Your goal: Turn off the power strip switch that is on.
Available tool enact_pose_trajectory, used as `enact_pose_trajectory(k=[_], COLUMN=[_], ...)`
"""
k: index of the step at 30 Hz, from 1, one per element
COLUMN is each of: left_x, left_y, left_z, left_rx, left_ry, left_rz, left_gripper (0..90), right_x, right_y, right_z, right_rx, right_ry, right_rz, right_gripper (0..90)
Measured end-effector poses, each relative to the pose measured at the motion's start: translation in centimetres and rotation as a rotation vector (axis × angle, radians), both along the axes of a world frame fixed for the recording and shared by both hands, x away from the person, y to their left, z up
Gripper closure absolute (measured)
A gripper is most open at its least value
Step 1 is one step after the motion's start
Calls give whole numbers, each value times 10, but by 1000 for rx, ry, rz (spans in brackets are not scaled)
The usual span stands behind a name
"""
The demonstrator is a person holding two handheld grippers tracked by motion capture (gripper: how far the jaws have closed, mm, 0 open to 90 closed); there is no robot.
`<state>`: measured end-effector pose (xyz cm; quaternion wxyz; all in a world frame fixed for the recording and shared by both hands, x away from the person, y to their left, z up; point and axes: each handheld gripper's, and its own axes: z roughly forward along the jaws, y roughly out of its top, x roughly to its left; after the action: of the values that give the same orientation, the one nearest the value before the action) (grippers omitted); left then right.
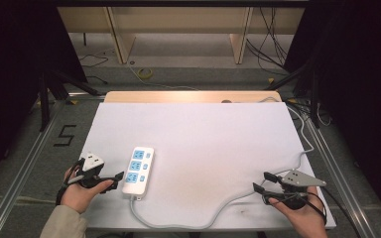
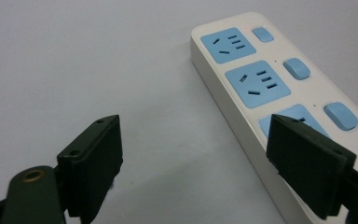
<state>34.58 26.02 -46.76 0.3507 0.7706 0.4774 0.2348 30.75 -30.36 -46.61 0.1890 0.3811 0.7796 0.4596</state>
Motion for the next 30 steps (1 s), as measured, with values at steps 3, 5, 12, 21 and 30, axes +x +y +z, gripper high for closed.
enact_pose_trajectory(k=[3,5,12,21,30], left_x=[0,0,1,2,5], left_y=[-2,-3,-11,-12,-20], left_z=[3,3,14,20,24], left_rx=[6,1,1,20,-12], left_ry=[2,3,-16,-40,29], left_rz=[6,14,40,57,65], left_gripper=[197,205,382,785,895], right_x=[0,0,0,0,0], right_y=[0,0,1,1,3], right_z=[0,0,1,1,1], right_rx=[-5,-6,-3,-1,-1], right_ry=[2,1,-5,-4,-6], right_rz=[1,1,-3,0,0], right_gripper=[409,409,409,410,411])
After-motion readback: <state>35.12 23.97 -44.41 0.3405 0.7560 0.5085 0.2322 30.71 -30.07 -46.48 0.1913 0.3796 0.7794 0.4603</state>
